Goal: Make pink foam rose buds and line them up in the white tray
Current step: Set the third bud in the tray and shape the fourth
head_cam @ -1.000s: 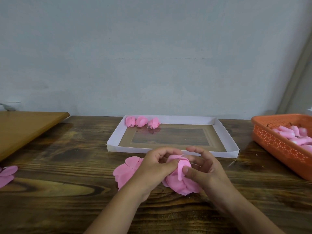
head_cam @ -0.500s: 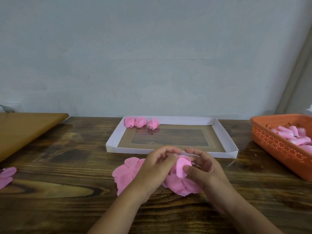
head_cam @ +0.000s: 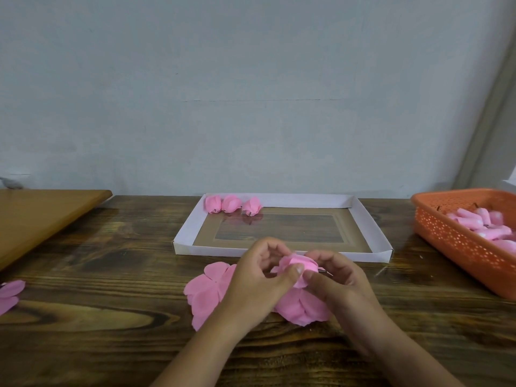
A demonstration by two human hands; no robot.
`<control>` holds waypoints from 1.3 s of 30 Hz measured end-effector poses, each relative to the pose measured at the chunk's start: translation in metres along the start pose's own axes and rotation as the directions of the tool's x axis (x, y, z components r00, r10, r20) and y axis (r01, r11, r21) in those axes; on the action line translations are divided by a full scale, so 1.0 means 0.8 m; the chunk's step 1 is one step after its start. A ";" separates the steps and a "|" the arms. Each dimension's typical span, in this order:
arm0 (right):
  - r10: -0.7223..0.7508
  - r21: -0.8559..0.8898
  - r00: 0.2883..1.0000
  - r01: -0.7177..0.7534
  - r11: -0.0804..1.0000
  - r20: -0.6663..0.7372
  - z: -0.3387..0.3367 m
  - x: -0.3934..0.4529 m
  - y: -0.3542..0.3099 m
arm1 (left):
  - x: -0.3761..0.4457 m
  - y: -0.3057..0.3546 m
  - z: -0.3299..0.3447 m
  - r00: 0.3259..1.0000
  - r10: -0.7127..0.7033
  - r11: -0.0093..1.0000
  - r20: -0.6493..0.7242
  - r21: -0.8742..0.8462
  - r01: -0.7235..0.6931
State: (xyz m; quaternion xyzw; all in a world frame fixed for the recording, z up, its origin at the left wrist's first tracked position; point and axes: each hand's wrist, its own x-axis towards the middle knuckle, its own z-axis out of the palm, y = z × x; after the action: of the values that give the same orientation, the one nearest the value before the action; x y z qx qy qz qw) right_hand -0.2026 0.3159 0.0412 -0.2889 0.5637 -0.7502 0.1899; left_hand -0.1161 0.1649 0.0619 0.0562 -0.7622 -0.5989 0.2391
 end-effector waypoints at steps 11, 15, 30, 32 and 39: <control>-0.032 0.004 0.999 0.032 0.999 -0.026 0.003 -0.001 -0.002 | 0.000 0.000 0.002 0.999 -0.004 0.999 -0.037 0.044 0.006; -0.059 0.006 0.998 0.059 0.998 -0.035 0.002 0.000 0.002 | 0.000 -0.003 0.006 0.998 -0.027 0.999 -0.063 0.037 0.029; -0.028 0.074 1.000 0.027 0.997 0.011 0.003 0.003 0.005 | -0.001 -0.007 0.010 0.998 0.013 1.000 -0.053 0.020 -0.012; -0.011 0.075 1.000 0.010 0.997 0.007 0.002 0.004 0.006 | -0.002 -0.006 0.010 0.999 0.004 1.000 -0.042 -0.002 -0.004; -0.044 0.109 0.998 0.048 0.993 -0.043 0.004 0.002 0.008 | 0.000 -0.009 0.011 0.997 -0.012 1.000 -0.072 -0.002 0.012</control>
State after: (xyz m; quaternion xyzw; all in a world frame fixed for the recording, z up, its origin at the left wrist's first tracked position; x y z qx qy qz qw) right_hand -0.2017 0.3107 0.0363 -0.2754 0.5183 -0.7901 0.1766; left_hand -0.1212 0.1704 0.0536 0.0822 -0.7524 -0.5985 0.2625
